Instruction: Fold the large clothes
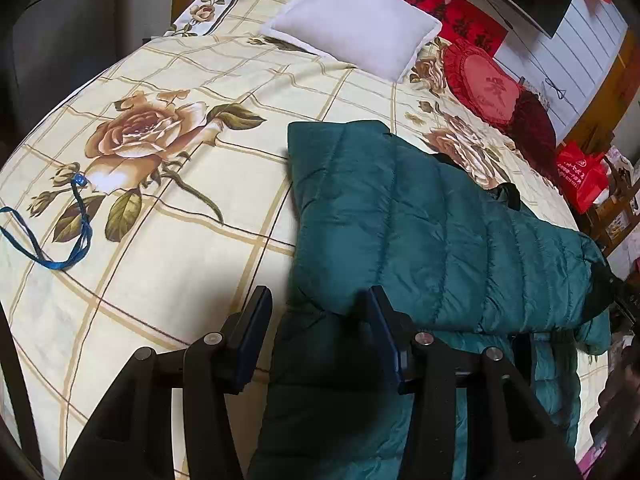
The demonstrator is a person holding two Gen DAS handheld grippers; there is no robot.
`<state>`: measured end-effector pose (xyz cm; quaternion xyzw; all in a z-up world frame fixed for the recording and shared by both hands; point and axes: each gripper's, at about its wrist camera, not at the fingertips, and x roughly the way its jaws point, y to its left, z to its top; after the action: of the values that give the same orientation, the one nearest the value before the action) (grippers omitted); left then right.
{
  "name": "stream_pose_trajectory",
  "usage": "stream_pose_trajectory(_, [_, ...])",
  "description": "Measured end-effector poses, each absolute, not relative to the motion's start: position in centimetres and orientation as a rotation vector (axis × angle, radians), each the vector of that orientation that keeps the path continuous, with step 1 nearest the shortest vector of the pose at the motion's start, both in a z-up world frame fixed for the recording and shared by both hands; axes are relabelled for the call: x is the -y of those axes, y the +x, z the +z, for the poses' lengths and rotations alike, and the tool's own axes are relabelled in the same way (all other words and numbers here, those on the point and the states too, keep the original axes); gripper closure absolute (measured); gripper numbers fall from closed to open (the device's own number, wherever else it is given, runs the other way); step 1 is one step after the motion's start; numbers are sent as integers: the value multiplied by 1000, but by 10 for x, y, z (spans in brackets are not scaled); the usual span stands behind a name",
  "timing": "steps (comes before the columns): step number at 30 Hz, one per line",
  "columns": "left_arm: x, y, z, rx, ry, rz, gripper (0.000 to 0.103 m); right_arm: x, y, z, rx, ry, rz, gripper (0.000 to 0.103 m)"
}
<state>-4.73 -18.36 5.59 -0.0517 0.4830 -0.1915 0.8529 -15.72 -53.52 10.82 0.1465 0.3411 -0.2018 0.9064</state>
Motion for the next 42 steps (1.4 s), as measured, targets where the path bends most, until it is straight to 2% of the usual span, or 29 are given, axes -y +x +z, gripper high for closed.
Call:
stream_pose_trajectory(9, [189,-42,57,-1012,-99,-402,73,559,-153,88,-735,216,-537,91])
stream_pose_trajectory(18, [206,-42,56,-1011,-68,-413,73,571,-119,34,-841,127,-608,90])
stream_pose_trajectory(20, [211,-44,59,-1003,-67,-421,73,570,-123,39,-848,131,-601,73])
stream_pose_trajectory(21, [214,-44,61,-999,-68,-427,73,570,-127,43,-840,151,-594,61])
stream_pose_trajectory(23, [220,-44,65,-987,-65,-438,73,569,-139,57,-806,205,-572,45])
stream_pose_trajectory(24, [224,-44,67,-982,-59,-440,73,566,-143,64,-797,222,-556,42])
stream_pose_trajectory(30, [260,-43,71,-953,7,-462,73,531,-136,88,-815,219,-351,42])
stream_pose_trajectory(36, [287,-39,54,-949,94,-443,73,514,-105,60,-882,203,-308,42])
stream_pose_trajectory(42, [299,-34,40,-946,132,-444,72,537,-90,28,-906,238,-366,42])
